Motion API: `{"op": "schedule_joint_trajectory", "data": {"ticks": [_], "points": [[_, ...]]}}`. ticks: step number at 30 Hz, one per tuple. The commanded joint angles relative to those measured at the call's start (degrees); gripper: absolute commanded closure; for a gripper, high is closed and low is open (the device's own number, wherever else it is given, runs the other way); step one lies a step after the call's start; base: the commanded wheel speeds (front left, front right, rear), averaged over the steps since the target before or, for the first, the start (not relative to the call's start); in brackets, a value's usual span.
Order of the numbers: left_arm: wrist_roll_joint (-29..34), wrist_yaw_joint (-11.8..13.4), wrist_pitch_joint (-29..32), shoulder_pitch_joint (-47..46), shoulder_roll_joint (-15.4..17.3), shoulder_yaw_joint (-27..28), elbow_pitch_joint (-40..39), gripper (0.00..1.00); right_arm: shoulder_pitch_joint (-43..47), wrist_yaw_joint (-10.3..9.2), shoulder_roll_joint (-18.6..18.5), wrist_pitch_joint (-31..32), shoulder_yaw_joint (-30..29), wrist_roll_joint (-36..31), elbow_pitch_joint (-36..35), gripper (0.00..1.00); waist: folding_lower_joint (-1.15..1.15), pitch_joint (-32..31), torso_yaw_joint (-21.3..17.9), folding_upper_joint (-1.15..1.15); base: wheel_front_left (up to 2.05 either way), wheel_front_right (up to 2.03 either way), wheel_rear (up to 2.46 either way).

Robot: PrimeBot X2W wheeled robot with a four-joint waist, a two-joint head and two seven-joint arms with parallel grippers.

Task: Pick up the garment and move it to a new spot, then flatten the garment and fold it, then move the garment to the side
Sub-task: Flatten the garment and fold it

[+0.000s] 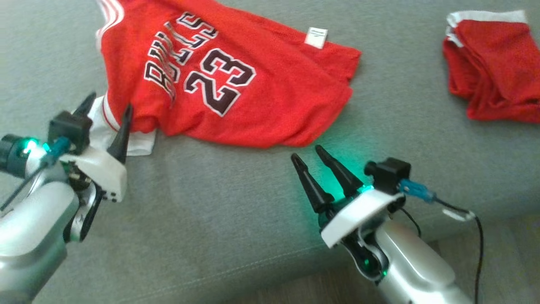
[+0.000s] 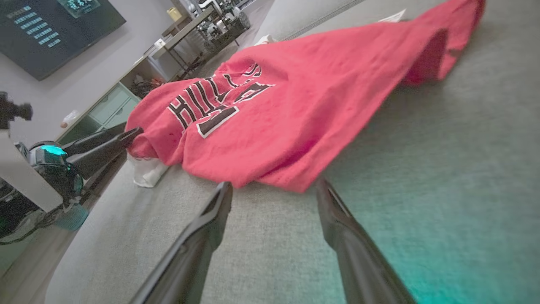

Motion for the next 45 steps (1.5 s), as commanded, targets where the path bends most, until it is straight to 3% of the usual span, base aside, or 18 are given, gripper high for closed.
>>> {"op": "schedule_joint_trajectory", "data": {"ticks": [1,5,10,11,12,13,14,15,18,21,29,33,36,40,41,45], "points": [[1.12,0.67,0.06,-3.49,2.69,2.48,-0.36,0.0,-1.99,-0.02,0.23,-0.14,1.58,0.55,-0.55,0.0,0.0,0.49,0.86,0.0,0.0,0.0,0.0],[4.0,1.02,1.64,-5.92,1.63,0.51,3.3,0.0,-6.96,-0.02,0.23,-0.14,3.37,0.43,5.58,0.0,0.0,1.96,2.09,0.0,0.0,0.0,0.0],[3.83,-1.96,2.51,-8.55,-1.35,-0.56,7.57,0.0,-11.05,-0.02,0.23,-0.14,4.64,2.77,7.99,0.0,0.0,3.41,2.97,0.0,0.0,0.0,0.0],[3.46,-3.17,2.53,-8.73,-1.98,-0.85,8.41,0.0,-11.51,-0.02,0.23,-0.14,5.04,3.18,8.02,0.12,0.0,3.56,3.06,0.0,0.0,0.0,0.0],[3.13,-4.47,2.46,-8.89,-2.57,-1.16,9.16,0.58,-11.79,-0.02,0.23,-0.14,5.36,3.56,8.01,0.44,0.0,3.66,3.15,0.0,0.0,0.0,0.0],[2.64,-5.64,2.09,-9.0,-3.17,-1.15,9.71,1.0,-11.94,-0.02,0.23,-0.14,5.64,3.79,7.96,0.67,0.0,3.71,3.19,0.0,0.0,0.0,0.0],[2.2,-6.62,1.58,-9.05,-3.69,-1.01,10.17,1.0,-11.96,-0.02,0.23,-0.14,5.91,3.95,7.87,0.98,0.0,3.71,3.2,0.0,0.0,0.0,0.0],[1.89,-7.61,1.14,-8.98,-4.09,-0.99,10.56,1.0,-11.87,-0.02,0.23,-0.14,5.83,4.06,7.83,1.0,0.0,3.66,3.19,0.0,0.0,0.0,0.0],[0.56,-9.91,-0.11,-8.28,-4.98,0.05,11.36,1.0,-11.05,-0.02,0.23,-0.14,4.47,3.82,7.35,1.0,0.0,3.3,3.12,0.0,0.0,0.0,0.0],[-0.36,-10.49,-0.72,-7.09,-5.28,1.72,10.78,1.0,-9.59,-0.02,0.23,-0.14,3.01,2.65,6.48,1.0,0.0,2.43,3.04,0.0,0.0,0.0,0.0],[-3.75,-9.23,-0.46,-1.18,-2.47,5.32,2.31,1.0,-5.22,-0.02,-1.61,-0.14,-1.0,-1.44,2.79,1.0,0.0,-0.43,2.84,0.0,0.0,0.0,0.0],[-6.3,-5.95,2.49,2.66,1.4,6.68,-8.04,1.0,-2.43,-0.02,-6.24,-0.14,-1.22,-1.16,-0.59,1.0,0.0,-1.75,3.18,0.0,0.0,0.0,0.0],[-7.55,-2.18,5.83,7.0,6.48,7.0,-18.07,1.0,0.42,-0.02,-10.71,0.93,-2.07,-0.66,-4.9,1.0,0.0,-2.58,3.33,0.0,0.0,0.0,0.0],[-11.38,3.14,10.94,14.42,13.65,7.24,-32.16,1.0,6.21,-0.02,-16.47,6.0,-3.62,0.02,-13.01,1.0,0.0,-2.78,3.51,0.0,0.0,0.0,0.0],[-11.38,3.14,10.94,14.42,13.65,7.24,-32.16,1.0,6.21,-0.02,-16.47,6.0,-3.62,0.02,-13.01,1.0,0.0,-2.78,3.51,0.0,0.0,0.0,0.0],[-12.99,8.81,13.78,19.77,19.36,7.29,-42.42,1.0,12.74,-0.02,-19.88,12.46,-3.39,2.12,-21.79,1.0,0.0,-2.58,4.12,0.0,0.0,0.0,0.0]]}}
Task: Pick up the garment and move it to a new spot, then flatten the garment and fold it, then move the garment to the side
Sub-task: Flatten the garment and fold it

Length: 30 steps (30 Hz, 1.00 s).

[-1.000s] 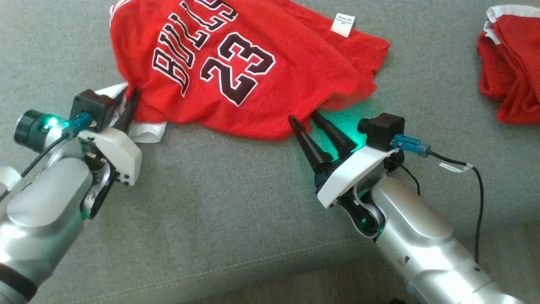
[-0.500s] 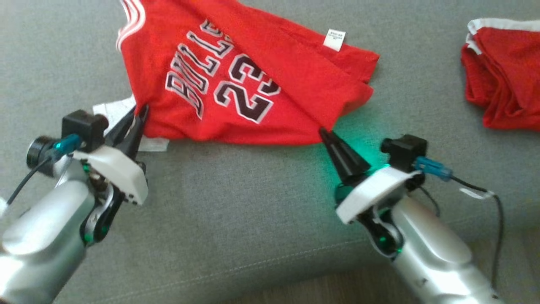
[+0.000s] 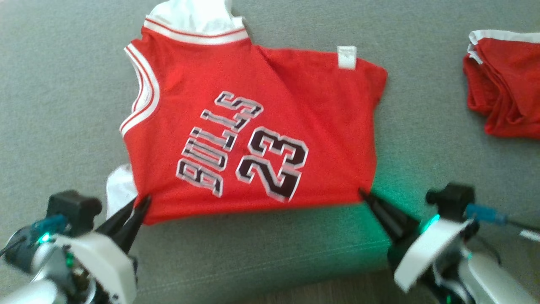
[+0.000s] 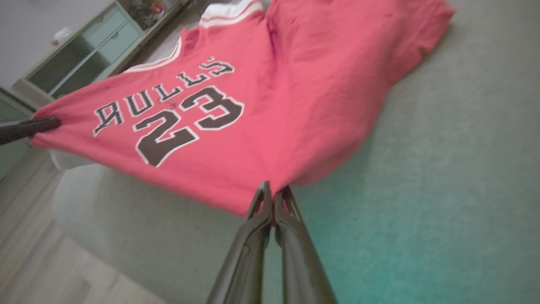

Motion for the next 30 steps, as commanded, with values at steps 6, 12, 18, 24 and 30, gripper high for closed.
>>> {"op": "schedule_joint_trajectory", "data": {"ticks": [6,12,18,24,30], "points": [[-2.22,5.38,2.58,3.85,8.56,2.25,-8.64,1.0,8.64,-0.02,-4.38,8.41,1.34,4.27,-10.68,1.0,0.0,0.33,0.78,0.0,0.0,0.0,0.0],[-1.67,7.1,2.46,3.67,7.84,2.41,-9.32,0.0,11.55,-0.02,-2.8,11.03,-4.14,3.11,-13.49,0.0,0.0,0.15,0.75,0.0,0.0,0.0,0.0],[0.8,5.65,2.38,-4.59,6.29,6.18,-7.94,0.0,11.92,-0.02,-0.41,12.96,-7.78,0.95,-17.86,0.0,0.0,0.32,-0.62,0.0,0.0,0.0,0.0],[3.29,-1.09,4.65,-20.46,3.23,10.72,0.67,0.0,9.04,-0.02,1.69,11.86,-6.54,-1.68,-20.87,0.0,0.0,2.77,-3.69,0.0,0.0,0.0,0.0],[6.52,-11.62,10.81,-36.8,-2.43,8.94,16.59,0.0,3.58,-0.02,3.7,9.53,-0.32,-2.39,-19.57,0.0,0.0,7.56,-8.65,0.0,0.0,0.0,0.0]]}}
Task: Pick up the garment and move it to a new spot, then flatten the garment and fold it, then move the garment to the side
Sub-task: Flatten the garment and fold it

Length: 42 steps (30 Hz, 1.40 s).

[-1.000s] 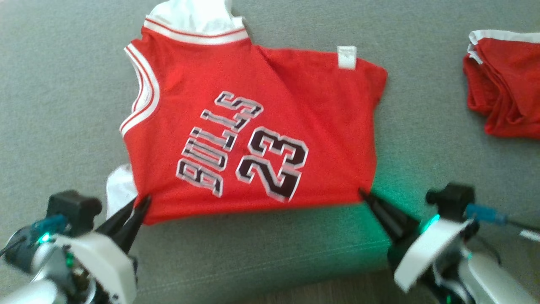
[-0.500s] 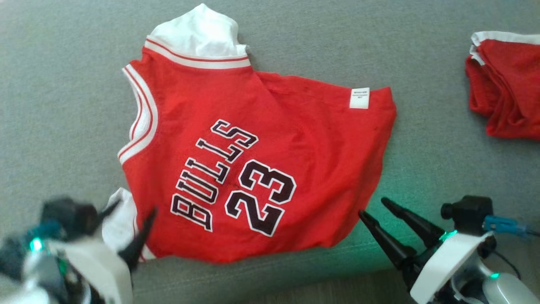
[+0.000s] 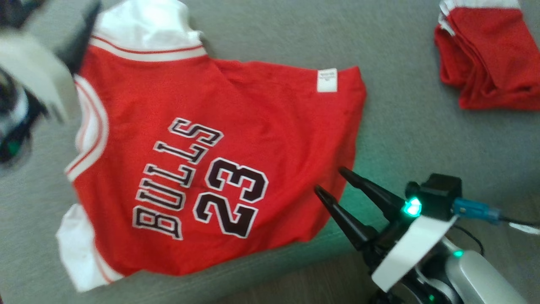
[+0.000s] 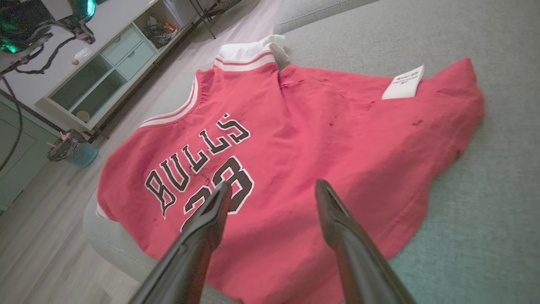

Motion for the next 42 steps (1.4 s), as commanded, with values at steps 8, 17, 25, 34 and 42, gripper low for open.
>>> {"op": "schedule_joint_trajectory", "data": {"ticks": [8,17,25,34,42], "points": [[5.84,-10.29,8.88,-21.05,-3.45,-0.6,21.48,0.0,-5.33,-0.01,1.23,-5.72,5.37,1.1,1.67,0.0,0.0,10.99,-8.8,0.0,0.0,0.0,0.0],[9.24,-15.94,15.2,-27.81,-3.9,-4.57,34.06,0.0,-8.05,-0.01,1.91,-9.24,7.58,2.52,4.0,0.0,0.0,14.9,-12.73,0.0,0.0,0.0,0.0],[6.76,-18.28,19.99,-29.24,-3.84,-5.92,36.75,0.0,-8.91,-0.01,2.11,-12.11,7.56,3.0,6.28,0.0,0.0,15.69,-13.36,0.0,0.0,0.0,0.0],[2.06,-18.35,28.09,-29.36,-3.23,-6.01,33.64,0.0,-9.61,-0.01,2.15,-13.33,6.57,2.3,7.23,0.0,0.0,15.66,-12.28,0.0,0.0,0.0,0.0],[-1.93,-16.63,32.33,-26.87,-2.37,-5.44,28.81,0.0,-10.02,-0.01,2.17,-13.71,5.85,2.01,6.75,0.0,0.0,16.23,-11.95,0.0,0.0,0.0,0.0]]}}
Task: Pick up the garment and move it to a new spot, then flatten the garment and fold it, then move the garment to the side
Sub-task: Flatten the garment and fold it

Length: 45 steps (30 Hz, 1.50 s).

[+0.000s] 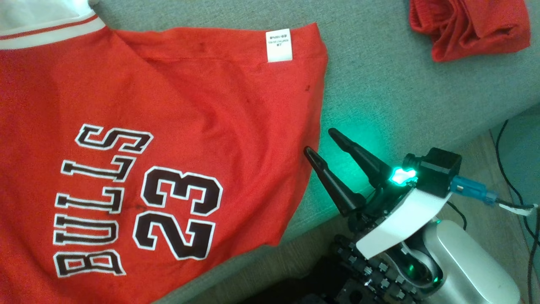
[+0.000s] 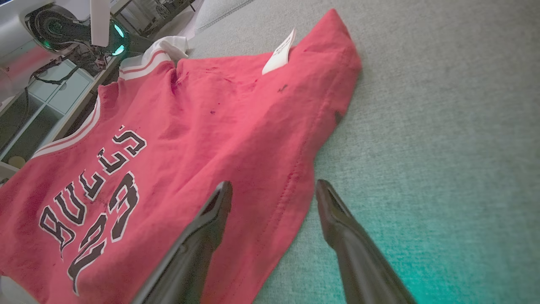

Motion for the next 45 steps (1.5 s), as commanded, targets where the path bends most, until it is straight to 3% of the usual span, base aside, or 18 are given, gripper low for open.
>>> {"op": "schedule_joint_trajectory", "data": {"ticks": [1,2,3,4,15,22,31,33,34,35,36,37,45], "points": [[-0.21,0.35,0.65,1.2,2.18,1.24,-1.37,0.0,0.62,-0.01,-0.28,-0.53,0.5,-0.45,-1.75,0.0,0.0,0.2,-0.08,0.0,0.0,0.0,0.0],[-0.13,0.25,0.61,1.63,2.41,0.97,-1.78,0.18,0.48,-0.01,-0.26,-0.53,0.5,-0.47,-1.78,0.0,0.0,0.29,-0.12,0.0,0.0,0.0,0.0],[0.25,0.04,0.2,1.93,2.7,0.63,-2.3,0.66,0.3,-0.01,-0.18,-0.52,0.51,-0.46,-1.81,0.0,0.0,0.36,-0.18,0.0,0.0,0.0,0.0],[1.07,-0.25,-0.66,2.04,3.11,0.22,-2.85,1.0,0.08,-0.01,0.01,-0.53,0.41,-0.47,-1.75,0.0,0.0,0.42,-0.26,0.0,0.0,0.0,0.0],[8.87,-1.81,-14.95,0.42,5.42,-1.15,-3.75,1.0,-3.73,-0.01,5.72,1.56,-8.08,6.4,4.82,0.0,0.0,-1.81,1.37,0.0,0.0,0.0,0.0],[10.09,-1.99,-19.2,0.13,5.37,-1.46,-0.99,1.0,-9.93,-0.01,4.58,7.44,-9.84,14.0,9.81,0.0,0.0,-3.57,4.25,0.0,0.0,0.0,0.0],[9.75,-2.01,-21.85,0.75,3.5,-1.88,1.32,1.0,-16.06,-0.01,4.56,13.36,-9.73,16.11,18.88,0.02,0.0,-4.67,7.48,0.0,0.0,0.0,0.0],[9.71,-2.02,-22.31,0.82,3.18,-1.98,1.73,1.0,-16.39,-0.01,4.69,13.86,-9.23,16.38,19.38,0.19,0.0,-4.8,7.85,0.0,0.0,0.0,0.0],[9.72,-2.03,-22.5,0.85,3.07,-2.06,1.93,1.0,-16.46,-0.01,4.68,13.83,-9.16,16.51,19.54,0.34,0.0,-4.87,7.98,0.0,0.0,0.0,0.0],[9.7,-2.04,-22.71,0.9,2.97,-2.11,2.16,1.0,-16.49,-0.01,4.59,13.73,-9.08,16.5,19.73,0.57,0.0,-4.97,8.1,0.0,0.0,0.0,0.0],[9.66,-2.04,-22.9,0.98,2.88,-2.18,2.4,1.0,-16.44,-0.01,4.48,13.61,-9.01,16.43,19.94,0.7,0.0,-5.09,8.2,0.0,0.0,0.0,0.0],[9.66,-2.05,-23.09,1.06,2.79,-2.27,2.65,1.0,-16.29,-0.01,4.37,13.48,-8.97,16.38,20.05,1.0,0.0,-5.23,8.29,0.0,0.0,0.0,0.0],[9.49,-2.08,-26.16,1.56,2.41,-2.25,3.56,1.0,-12.82,-0.01,1.83,11.87,-11.48,14.06,16.55,1.0,0.0,-7.73,8.32,0.0,0.0,0.0,0.0]]}}
